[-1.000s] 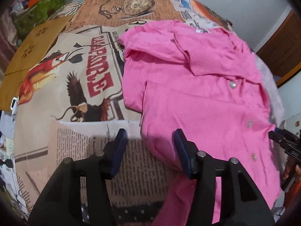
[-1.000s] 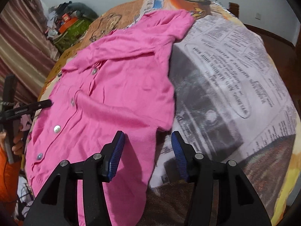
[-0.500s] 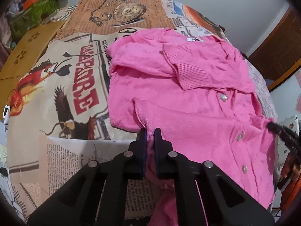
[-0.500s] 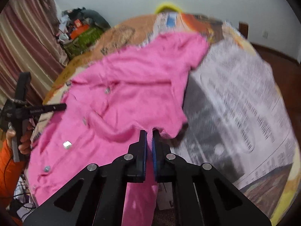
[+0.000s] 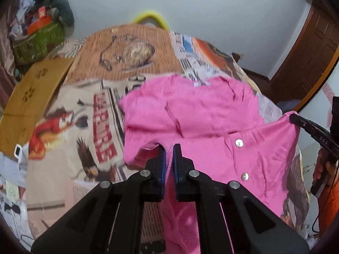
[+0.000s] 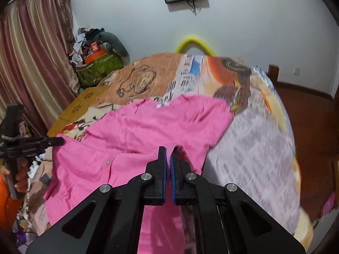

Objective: Fold small clothes
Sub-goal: 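Lift the hem toward the collar with both tools and open them, then close both tools on the ribbed folded hem edge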

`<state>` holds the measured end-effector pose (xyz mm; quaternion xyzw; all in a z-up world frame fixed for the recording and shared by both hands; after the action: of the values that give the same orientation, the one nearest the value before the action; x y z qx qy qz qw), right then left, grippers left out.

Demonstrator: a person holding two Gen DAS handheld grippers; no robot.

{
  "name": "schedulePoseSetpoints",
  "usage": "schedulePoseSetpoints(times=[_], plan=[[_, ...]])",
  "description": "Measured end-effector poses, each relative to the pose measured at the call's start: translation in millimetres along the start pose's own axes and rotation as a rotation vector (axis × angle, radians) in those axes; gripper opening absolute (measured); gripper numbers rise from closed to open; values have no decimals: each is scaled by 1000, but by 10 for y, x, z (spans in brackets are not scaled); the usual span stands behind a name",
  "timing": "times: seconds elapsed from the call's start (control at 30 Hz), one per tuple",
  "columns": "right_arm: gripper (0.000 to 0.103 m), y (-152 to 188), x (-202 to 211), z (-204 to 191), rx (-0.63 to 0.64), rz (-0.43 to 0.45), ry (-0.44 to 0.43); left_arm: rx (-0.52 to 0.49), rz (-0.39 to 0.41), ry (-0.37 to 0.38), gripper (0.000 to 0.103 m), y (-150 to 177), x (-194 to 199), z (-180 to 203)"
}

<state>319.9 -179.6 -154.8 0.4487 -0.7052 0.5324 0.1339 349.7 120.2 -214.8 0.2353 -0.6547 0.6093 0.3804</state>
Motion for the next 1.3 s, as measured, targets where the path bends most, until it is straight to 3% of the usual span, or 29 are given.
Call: schedulePoseSetpoints(times=[0.2, 0.37, 0.47, 0.5, 0.53, 0.6, 0.73, 1.0, 1.3], plan=[[3, -227, -336, 34, 15, -13, 46, 14, -43, -42, 6, -240, -367, -171], [3, -247, -650, 221, -31, -76, 75, 39, -146, -82, 6, -163, -794, -305], [5, -189, -732, 315, -51, -111, 89, 56, -180, -67, 13, -76, -886, -344], [12, -165, -735, 341, -57, -122, 96, 64, -188, -64, 23, -51, -884, -357], [27, -145, -726, 358, -61, -133, 102, 71, -192, -64, 37, -35, -874, -368], [51, -108, -650, 385, -68, -132, 111, 82, -171, -64, 49, -14, -788, -378], [62, -30, -442, 340, -26, -119, 105, 78, -149, -58, 59, 52, -550, -331], [62, 409, -98, 397, -25, -162, 112, 64, -198, 7, 62, 486, -281, -73], [62, 856, -65, 529, -55, -238, 133, 23, -250, 36, 62, 843, -289, 241]])
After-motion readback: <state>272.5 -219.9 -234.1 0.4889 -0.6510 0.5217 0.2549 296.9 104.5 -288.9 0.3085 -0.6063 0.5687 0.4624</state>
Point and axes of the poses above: each gripper's, at about its wrist camera, not at the fingertips, and x roughly against the way its jaws point, z to its right, y to its underside, the point moved 4 cm from there along -x, roughly the way its jaws point, and after that the axes turned 15 degrees about -x, right-handed, at the moved point
